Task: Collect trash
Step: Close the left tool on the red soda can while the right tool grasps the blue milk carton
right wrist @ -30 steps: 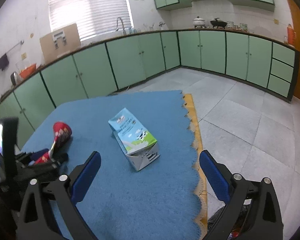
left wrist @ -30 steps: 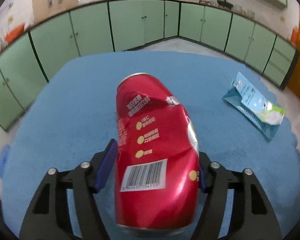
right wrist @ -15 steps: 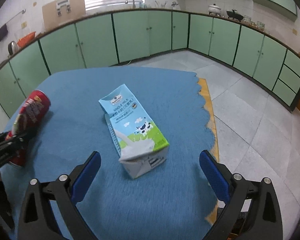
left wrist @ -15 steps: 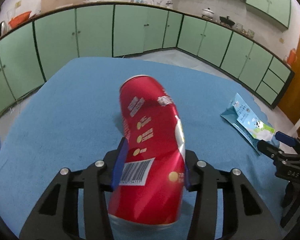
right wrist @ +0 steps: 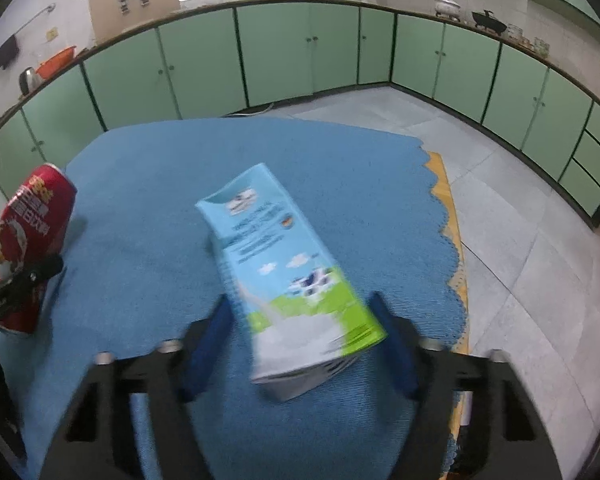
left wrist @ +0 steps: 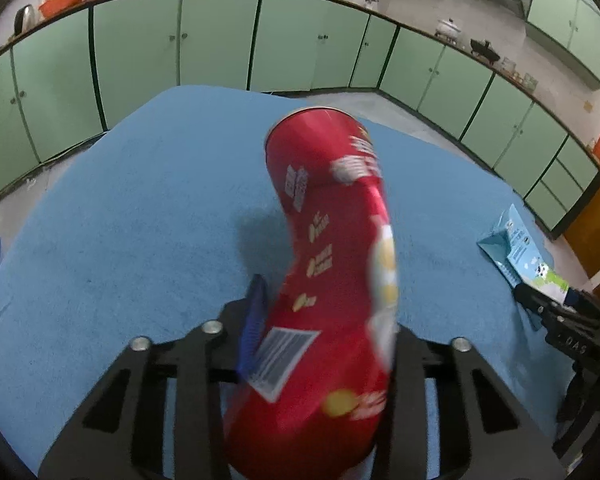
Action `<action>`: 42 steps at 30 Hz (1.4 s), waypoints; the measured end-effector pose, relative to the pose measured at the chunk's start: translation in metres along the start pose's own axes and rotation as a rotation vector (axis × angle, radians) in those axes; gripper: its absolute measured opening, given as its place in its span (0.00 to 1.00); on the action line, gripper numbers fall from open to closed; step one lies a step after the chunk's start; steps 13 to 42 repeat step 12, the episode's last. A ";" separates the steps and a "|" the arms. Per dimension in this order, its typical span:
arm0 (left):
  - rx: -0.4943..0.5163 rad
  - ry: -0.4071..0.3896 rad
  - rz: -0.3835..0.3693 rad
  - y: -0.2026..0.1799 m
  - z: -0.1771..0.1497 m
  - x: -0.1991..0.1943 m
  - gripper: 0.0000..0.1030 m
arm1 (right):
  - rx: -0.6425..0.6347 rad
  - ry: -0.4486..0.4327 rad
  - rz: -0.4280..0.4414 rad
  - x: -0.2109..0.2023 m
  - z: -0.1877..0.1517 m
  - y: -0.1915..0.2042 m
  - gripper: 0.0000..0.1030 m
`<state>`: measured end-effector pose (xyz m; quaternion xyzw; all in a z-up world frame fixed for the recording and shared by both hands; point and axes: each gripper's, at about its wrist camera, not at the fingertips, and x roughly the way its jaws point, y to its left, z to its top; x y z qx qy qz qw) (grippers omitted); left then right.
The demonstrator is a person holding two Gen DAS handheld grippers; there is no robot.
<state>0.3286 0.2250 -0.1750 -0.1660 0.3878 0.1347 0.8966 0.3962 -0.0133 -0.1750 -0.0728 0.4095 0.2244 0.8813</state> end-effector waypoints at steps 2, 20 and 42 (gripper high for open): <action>0.003 -0.012 -0.007 0.000 0.001 -0.004 0.21 | 0.008 -0.013 0.025 -0.004 -0.002 -0.001 0.47; 0.077 -0.045 -0.071 -0.024 -0.008 -0.029 0.10 | 0.034 -0.050 0.049 -0.036 -0.020 0.000 0.46; 0.077 -0.045 -0.071 -0.024 -0.008 -0.029 0.10 | 0.034 -0.050 0.049 -0.036 -0.020 0.000 0.46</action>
